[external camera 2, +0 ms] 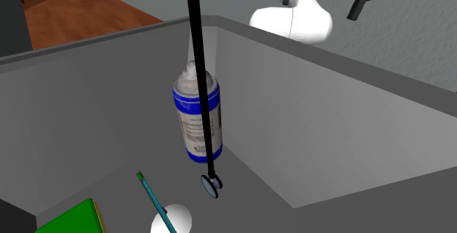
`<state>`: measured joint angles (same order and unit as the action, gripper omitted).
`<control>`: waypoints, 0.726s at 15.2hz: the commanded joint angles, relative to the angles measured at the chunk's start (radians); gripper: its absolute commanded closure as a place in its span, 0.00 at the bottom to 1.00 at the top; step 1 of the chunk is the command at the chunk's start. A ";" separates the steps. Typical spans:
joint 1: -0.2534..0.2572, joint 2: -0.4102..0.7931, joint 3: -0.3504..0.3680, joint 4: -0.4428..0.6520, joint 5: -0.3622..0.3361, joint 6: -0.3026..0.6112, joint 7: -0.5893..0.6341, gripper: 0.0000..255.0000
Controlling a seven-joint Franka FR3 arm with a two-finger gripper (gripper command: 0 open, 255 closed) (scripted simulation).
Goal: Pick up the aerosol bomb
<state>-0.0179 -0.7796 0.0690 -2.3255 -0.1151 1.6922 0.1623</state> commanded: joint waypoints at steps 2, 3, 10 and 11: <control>-0.013 -0.029 0.000 -0.053 -0.024 0.072 0.015 0.00; -0.028 -0.056 0.000 -0.105 -0.049 0.145 0.032 0.00; -0.198 -0.151 0.000 -0.409 -0.264 0.701 0.196 0.00; -0.240 -0.148 0.005 -0.441 -0.302 0.790 0.230 0.00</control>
<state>-0.2216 -0.9181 0.0695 -2.7330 -0.3796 2.3908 0.3598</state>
